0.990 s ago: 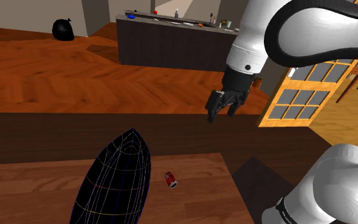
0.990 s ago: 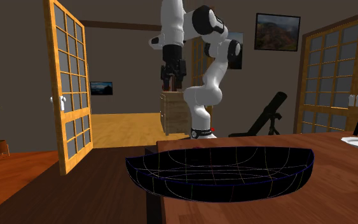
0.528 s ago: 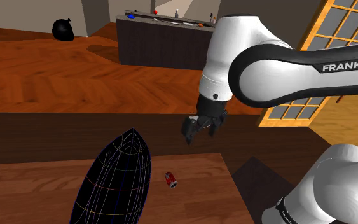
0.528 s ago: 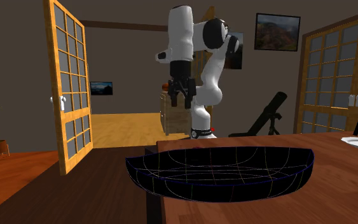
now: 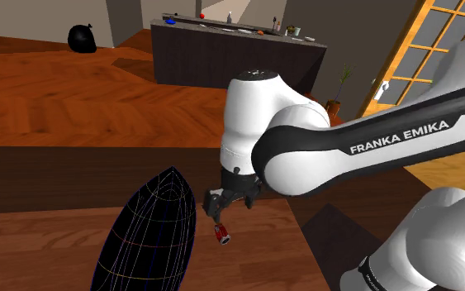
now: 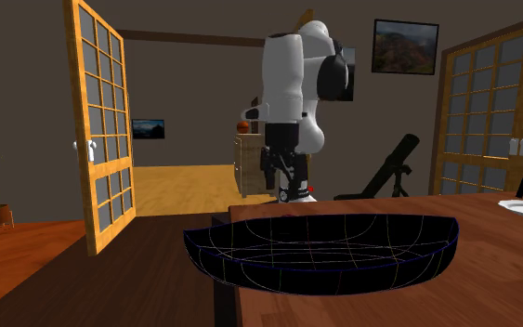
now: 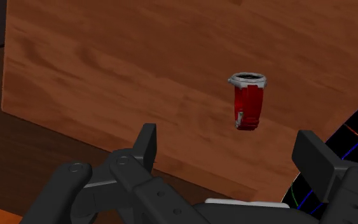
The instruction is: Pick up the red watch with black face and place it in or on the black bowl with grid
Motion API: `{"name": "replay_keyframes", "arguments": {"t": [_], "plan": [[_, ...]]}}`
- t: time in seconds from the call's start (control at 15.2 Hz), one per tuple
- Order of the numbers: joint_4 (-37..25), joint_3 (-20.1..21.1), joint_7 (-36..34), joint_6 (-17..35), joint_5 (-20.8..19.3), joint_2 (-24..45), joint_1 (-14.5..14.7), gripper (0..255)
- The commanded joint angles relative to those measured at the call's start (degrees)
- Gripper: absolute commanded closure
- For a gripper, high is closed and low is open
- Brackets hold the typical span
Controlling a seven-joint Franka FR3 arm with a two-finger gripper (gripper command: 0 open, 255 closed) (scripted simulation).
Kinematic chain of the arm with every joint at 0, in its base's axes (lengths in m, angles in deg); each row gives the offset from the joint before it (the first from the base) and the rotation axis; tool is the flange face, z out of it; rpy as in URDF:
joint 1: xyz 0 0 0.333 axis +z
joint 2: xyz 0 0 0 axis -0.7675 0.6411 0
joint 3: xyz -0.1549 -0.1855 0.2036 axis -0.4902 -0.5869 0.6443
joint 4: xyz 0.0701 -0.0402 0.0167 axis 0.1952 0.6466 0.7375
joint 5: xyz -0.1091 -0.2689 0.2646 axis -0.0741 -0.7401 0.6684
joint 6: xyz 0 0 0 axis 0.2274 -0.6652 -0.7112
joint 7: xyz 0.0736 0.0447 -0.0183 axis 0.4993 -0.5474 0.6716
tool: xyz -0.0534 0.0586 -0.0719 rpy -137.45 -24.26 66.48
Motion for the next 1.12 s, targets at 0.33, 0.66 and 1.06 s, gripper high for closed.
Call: {"name": "replay_keyframes", "arguments": {"t": [0.33, 0.66, 1.06], "plan": [[-0.83, 5.24, -8.13, 7.67, -5.94, 10.46, -2.00, 0], [0.57, 5.99, -10.13, 11.74, -8.55, 13.79, -2.60, 0], [0.57, 5.97, -10.13, 11.74, -8.55, 13.79, -2.58, 0]]}}
